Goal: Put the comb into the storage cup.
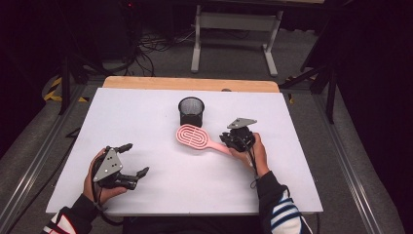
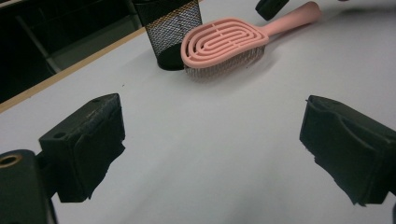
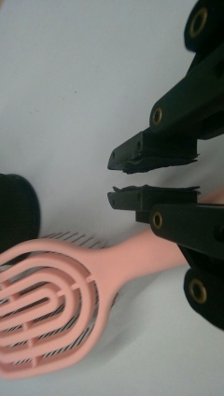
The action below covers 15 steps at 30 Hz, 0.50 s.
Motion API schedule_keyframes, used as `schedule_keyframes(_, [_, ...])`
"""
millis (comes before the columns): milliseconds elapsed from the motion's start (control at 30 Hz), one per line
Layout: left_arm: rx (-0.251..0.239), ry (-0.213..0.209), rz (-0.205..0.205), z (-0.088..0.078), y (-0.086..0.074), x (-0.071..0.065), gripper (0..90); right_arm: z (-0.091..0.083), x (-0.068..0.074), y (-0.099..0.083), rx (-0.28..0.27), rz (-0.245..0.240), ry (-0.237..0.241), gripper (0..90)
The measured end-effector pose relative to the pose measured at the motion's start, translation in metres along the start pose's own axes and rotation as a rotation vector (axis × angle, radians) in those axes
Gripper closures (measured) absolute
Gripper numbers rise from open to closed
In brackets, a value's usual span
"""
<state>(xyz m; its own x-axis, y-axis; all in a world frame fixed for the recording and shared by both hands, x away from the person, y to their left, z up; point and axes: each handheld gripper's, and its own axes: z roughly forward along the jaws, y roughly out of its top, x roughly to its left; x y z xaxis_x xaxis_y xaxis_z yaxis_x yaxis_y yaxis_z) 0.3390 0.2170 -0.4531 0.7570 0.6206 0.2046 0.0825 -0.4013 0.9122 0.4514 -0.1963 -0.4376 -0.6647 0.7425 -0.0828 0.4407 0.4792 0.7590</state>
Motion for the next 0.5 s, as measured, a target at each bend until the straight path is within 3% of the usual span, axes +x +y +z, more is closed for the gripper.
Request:
schedule_keyframes(133, [0.001, -0.001, 0.004, 0.0, 0.001, -0.001, 7.8, -0.01, -0.001, 0.002, -0.054, -0.014, 0.019, 74.9])
schedule_keyframes(200, [-0.001, 0.0, 0.005, -0.001, 0.001, -0.001, 7.8, -0.023, 0.001, 0.005, -0.109, -0.049, 0.029, 68.6])
schedule_keyframes(300, [-0.003, 0.0, 0.005, -0.001, 0.001, -0.001, 7.8, -0.028, 0.003, 0.006, -0.129, -0.064, 0.033, 65.4])
schedule_keyframes(333, [-0.002, -0.001, 0.005, -0.001, 0.001, -0.001, 7.8, -0.035, 0.004, 0.007, -0.161, -0.085, 0.052, 62.0])
schedule_keyframes(500, [0.0, -0.005, 0.007, -0.002, 0.001, -0.001, 8.0, -0.044, 0.009, 0.009, -0.185, -0.114, 0.045, 55.2])
